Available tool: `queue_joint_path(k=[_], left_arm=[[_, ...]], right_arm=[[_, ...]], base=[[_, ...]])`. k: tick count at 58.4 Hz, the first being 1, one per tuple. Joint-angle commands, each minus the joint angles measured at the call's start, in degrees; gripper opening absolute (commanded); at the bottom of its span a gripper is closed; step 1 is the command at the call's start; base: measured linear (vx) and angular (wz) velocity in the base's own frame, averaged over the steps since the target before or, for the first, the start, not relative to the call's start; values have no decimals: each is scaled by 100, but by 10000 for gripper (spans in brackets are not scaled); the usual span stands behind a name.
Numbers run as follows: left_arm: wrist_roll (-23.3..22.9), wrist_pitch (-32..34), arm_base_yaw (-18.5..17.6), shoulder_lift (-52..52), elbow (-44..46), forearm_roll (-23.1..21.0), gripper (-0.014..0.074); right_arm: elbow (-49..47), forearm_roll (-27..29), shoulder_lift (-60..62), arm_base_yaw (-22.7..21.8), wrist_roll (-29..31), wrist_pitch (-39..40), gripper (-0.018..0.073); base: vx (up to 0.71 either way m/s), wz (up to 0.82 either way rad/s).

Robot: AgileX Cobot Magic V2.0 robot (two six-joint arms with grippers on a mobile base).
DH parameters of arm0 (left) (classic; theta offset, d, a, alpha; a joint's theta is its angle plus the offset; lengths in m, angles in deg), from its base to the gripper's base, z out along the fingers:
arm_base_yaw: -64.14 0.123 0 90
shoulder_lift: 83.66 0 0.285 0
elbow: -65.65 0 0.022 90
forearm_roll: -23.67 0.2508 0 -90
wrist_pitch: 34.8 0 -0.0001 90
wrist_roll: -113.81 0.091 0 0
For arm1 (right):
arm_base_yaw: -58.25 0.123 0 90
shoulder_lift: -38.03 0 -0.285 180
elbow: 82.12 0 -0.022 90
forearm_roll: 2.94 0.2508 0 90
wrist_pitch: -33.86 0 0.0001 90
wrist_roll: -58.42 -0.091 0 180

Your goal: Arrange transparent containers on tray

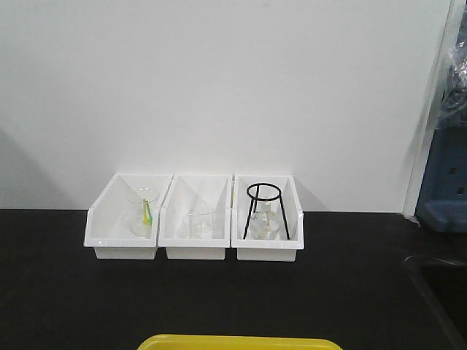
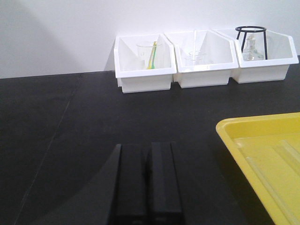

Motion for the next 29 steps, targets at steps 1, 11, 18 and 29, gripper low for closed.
queue_joint_path(k=[1,11,18,29], left_arm=[[-10,420,25,23,-174,-34,-6],[-10,387,25,11,-174,-34,-6],[-10,387,25,11,-174,-34,-6],[-10,387,25,11,-174,-34,-6]], right_arm=[[384,-3,72,39,-101,945,54],[796,3,109,374,-223,1292,54],[803,3,109,425,-223,1185,54],[803,-4,109,425,-223,1191,54]], base=[[0,0],[0,0],[0,0],[0,0]])
